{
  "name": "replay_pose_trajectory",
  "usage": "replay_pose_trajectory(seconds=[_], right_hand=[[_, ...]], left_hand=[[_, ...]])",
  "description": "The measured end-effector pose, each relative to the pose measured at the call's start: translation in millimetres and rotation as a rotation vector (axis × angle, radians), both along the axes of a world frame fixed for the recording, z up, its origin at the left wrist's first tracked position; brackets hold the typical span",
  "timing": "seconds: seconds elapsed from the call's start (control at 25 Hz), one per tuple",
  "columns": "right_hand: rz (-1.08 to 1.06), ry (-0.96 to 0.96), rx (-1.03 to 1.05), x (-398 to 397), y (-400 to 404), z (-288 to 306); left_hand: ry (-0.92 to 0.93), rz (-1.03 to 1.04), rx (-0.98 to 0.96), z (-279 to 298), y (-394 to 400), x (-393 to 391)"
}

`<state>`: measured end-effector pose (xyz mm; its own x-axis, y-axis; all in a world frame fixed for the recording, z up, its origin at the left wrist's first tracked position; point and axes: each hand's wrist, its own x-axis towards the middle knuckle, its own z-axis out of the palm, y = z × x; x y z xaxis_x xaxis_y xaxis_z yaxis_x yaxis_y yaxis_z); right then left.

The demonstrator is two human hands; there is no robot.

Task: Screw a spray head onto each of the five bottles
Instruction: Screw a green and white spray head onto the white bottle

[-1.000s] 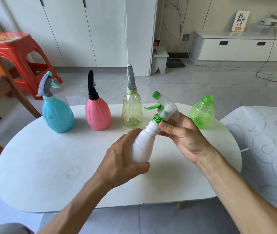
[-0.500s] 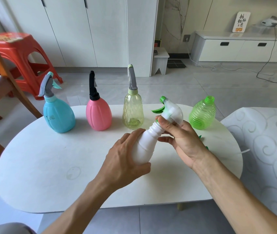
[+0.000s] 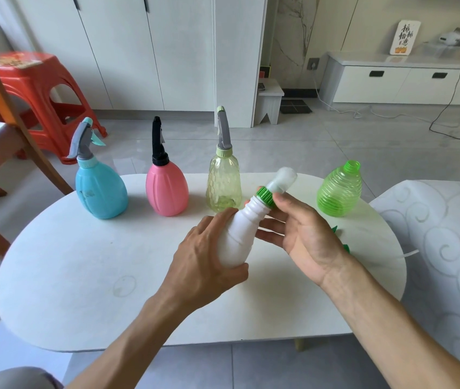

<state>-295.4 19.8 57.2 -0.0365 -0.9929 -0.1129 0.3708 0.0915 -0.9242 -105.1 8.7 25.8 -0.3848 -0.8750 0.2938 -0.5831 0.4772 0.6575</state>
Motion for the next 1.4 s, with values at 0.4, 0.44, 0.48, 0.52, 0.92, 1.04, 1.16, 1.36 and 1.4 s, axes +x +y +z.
replay_pose_trajectory(seconds=[0.4, 0.44, 0.48, 0.52, 0.92, 1.04, 1.16, 1.36, 1.4], right_hand=[[-0.276, -0.060, 0.057, 20, 8, 0], [-0.285, -0.091, 0.073, 21, 7, 1], [-0.297, -0.120, 0.082, 22, 6, 2], [-0.310, -0.139, 0.085, 23, 5, 3], [-0.196, -0.191, -0.035, -4, 0, 5], [-0.194, -0.151, 0.029, -1, 0, 2], [-0.181, -0.085, 0.072, -3, -1, 2], [-0.101, -0.097, -0.008, -7, -1, 8], [-0.106, -0.082, 0.012, -6, 0, 7]], left_hand=[[-0.029, 0.016, -0.056, -7, 3, -6], [-0.063, 0.035, -0.093, -9, 4, -8], [-0.104, 0.058, -0.144, -10, 6, -10], [-0.155, 0.082, -0.207, -12, 7, -12], [0.209, -0.259, 0.358, 10, -7, -4], [-0.034, -0.074, 0.022, 5, 8, -13], [-0.033, -0.044, 0.003, 3, 9, -11], [0.320, -0.245, 0.555, 15, -5, 2], [0.242, -0.186, 0.449, 13, -1, 0]])
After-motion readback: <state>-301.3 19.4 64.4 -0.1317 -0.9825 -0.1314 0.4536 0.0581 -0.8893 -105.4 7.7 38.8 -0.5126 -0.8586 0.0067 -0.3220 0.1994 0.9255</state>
